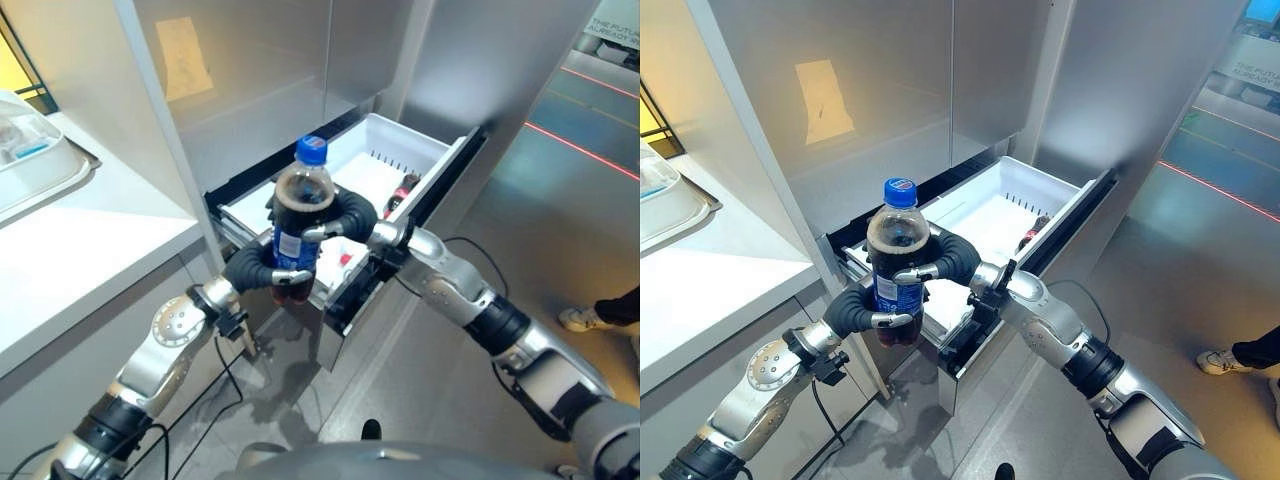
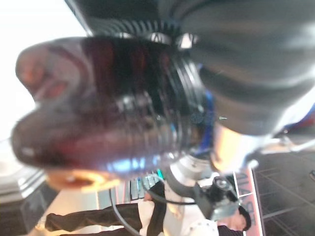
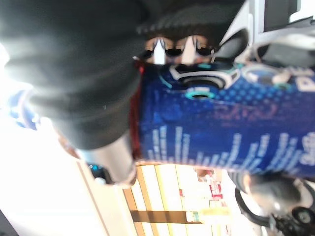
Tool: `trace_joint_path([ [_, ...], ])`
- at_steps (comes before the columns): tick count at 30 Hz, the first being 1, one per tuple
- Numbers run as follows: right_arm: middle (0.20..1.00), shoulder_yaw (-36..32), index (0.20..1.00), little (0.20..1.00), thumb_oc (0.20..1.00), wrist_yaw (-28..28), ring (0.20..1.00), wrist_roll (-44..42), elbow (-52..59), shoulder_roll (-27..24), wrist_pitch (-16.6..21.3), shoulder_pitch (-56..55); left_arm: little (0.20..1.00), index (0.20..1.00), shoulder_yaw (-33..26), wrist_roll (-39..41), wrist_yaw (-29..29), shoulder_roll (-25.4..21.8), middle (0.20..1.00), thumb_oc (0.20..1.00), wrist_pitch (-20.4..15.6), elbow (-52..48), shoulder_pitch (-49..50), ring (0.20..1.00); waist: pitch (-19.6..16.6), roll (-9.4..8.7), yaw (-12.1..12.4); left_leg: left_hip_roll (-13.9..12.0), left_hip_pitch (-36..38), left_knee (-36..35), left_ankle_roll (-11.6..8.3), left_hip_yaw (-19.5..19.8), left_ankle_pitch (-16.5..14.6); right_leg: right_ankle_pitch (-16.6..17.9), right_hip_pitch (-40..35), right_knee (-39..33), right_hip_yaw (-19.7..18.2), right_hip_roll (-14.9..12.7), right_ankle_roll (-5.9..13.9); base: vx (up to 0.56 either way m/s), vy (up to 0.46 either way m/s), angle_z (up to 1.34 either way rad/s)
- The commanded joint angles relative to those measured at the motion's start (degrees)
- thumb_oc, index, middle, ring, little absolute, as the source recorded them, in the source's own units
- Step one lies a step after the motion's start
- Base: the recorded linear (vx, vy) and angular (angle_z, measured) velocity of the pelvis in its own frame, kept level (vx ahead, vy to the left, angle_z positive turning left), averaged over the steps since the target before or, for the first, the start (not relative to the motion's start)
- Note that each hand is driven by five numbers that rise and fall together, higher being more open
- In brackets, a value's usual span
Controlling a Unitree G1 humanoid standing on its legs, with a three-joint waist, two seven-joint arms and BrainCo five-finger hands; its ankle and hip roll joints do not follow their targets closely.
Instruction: Take the drinks into the refrigerator
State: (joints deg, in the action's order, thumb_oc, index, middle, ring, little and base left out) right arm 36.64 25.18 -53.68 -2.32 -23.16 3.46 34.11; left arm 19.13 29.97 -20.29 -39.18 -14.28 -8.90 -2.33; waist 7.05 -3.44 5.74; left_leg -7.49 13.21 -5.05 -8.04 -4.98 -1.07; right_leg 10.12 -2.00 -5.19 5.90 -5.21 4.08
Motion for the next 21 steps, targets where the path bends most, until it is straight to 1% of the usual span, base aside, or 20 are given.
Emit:
trace_joint_path([
  [1,0.2,-0.8,0.2,0.2,0.2,0.3,0.2,-4.9,5.0,4.0,3.1,2.3,1.0,1.0,1.1,1.2,-0.8,2.0,1.0,1.0,-4.0,-4.0,-6.1,1.0,0.2,0.84,0.5,4.7,-3.2,0.0,6.15,2.5,-1.8,-8.0,-4.4,5.5,3.3,0.0,1.53,0.0,0.0,0.0],
  [5,0.2,-4.5,0.2,0.2,0.2,-0.9,0.2,-4.8,4.1,2.6,4.8,1.1,1.0,1.0,1.4,3.3,-2.5,1.8,1.0,1.0,-3.0,-4.3,-4.4,1.0,0.2,0.92,0.4,4.8,-3.2,0.0,6.16,2.5,-1.8,-7.9,-4.4,5.5,3.2,0.0,1.59,0.0,0.0,0.0],
  [8,0.2,-5.8,0.2,0.2,0.2,-1.4,0.2,-4.7,3.9,2.0,5.3,0.8,1.0,1.0,1.4,3.6,-2.9,1.6,1.0,1.0,-2.8,-4.4,-3.8,1.0,0.1,0.92,0.4,4.7,-3.1,0.0,6.19,2.4,-1.8,-7.9,-4.3,5.5,3.2,0.0,1.64,0.0,0.0,0.0],
  [9,0.2,-7.6,0.2,0.2,0.2,-2.0,0.2,-4.5,3.6,1.1,6.1,0.6,1.0,1.0,1.4,4.4,-3.4,1.5,1.0,1.0,-2.3,-4.5,-2.8,1.0,0.1,0.93,0.3,4.7,-3.1,0.0,6.22,2.4,-1.9,-7.9,-4.3,5.5,3.1,0.0,1.69,0.0,0.0,0.0],
  [11,0.2,-8.3,0.2,0.2,0.2,-2.3,0.2,-4.5,3.5,1.0,6.3,0.5,1.0,1.0,1.5,5.0,-3.7,1.6,1.0,1.0,-2.1,-4.5,-2.4,1.0,0.1,0.91,0.3,4.7,-3.1,0.0,6.22,2.4,-1.9,-7.8,-4.3,5.5,3.1,0.1,1.73,0.0,0.0,0.0],
  [12,0.2,-9.8,0.2,0.2,0.2,-3.0,0.2,-4.2,3.2,0.0,7.1,0.6,1.0,1.0,1.6,5.8,-4.1,1.5,1.0,1.0,-1.5,-4.5,-1.8,1.0,0.1,0.9,0.3,4.7,-3.1,0.0,6.22,2.3,-1.9,-7.8,-4.3,5.5,3.1,0.1,1.78,0.0,0.0,0.0],
  [15,0.2,-11.1,0.2,0.2,0.2,-3.8,0.2,-4.3,2.0,-0.7,7.8,0.7,1.0,1.0,1.8,6.6,-4.6,1.4,1.0,1.0,-1.1,-4.6,-1.2,1.0,0.1,0.82,0.4,4.7,-3.1,0.0,6.24,2.3,-1.9,-7.8,-4.3,5.4,3.1,0.1,1.8,0.0,0.0,0.0],
  [16,0.2,-11.8,0.2,0.2,0.2,-4.2,0.2,-3.7,1.7,-1.9,8.2,1.5,1.0,1.0,2.0,7.2,-5.0,1.1,1.0,1.0,-0.9,-4.8,-0.9,1.0,0.0,0.76,0.3,4.7,-3.1,0.0,6.26,2.3,-1.9,-7.8,-4.2,5.5,3.0,0.1,1.79,0.0,0.0,0.0],
  [17,0.2,-11.8,0.2,0.2,0.2,-4.2,0.2,-3.7,1.7,-2.0,8.2,1.5,1.0,1.0,2.0,7.2,-5.0,1.1,1.0,1.0,-0.9,-4.7,-1.0,1.0,0.0,0.77,0.4,4.7,-3.1,0.0,6.26,2.3,-1.9,-7.8,-4.2,5.5,3.0,0.1,1.79,0.0,0.0,0.0],
  [18,0.2,-12.6,0.2,0.2,0.2,-4.8,0.2,-2.8,0.8,-3.6,8.6,2.4,1.0,1.0,2.2,8.0,-5.6,0.7,1.0,1.0,-0.4,-4.8,-0.7,1.0,0.0,0.7,0.3,4.7,-3.1,0.0,6.24,2.3,-1.9,-7.8,-4.2,5.5,3.0,0.2,1.81,0.0,0.0,0.0],
  [19,0.2,-12.6,0.2,0.2,0.2,-4.8,0.2,-2.8,0.7,-3.6,8.7,2.4,1.0,1.0,2.2,8.0,-5.6,0.7,1.0,1.0,-0.4,-4.8,-0.7,1.0,0.0,0.71,0.4,4.7,-3.1,0.0,6.24,2.3,-1.9,-7.8,-4.2,5.5,3.0,0.2,1.81,0.0,0.0,0.0],
  [21,0.2,-13.7,0.2,0.2,0.2,-5.9,0.2,-2.2,-0.9,-6.0,9.5,4.0,1.0,1.0,2.4,9.3,-6.0,0.2,1.0,1.0,0.1,-4.9,0.1,1.0,0.0,0.5,0.4,4.6,-3.1,0.0,6.2,2.3,-1.9,-7.8,-4.1,5.5,2.9,0.2,1.82,0.0,0.0,0.0],
])
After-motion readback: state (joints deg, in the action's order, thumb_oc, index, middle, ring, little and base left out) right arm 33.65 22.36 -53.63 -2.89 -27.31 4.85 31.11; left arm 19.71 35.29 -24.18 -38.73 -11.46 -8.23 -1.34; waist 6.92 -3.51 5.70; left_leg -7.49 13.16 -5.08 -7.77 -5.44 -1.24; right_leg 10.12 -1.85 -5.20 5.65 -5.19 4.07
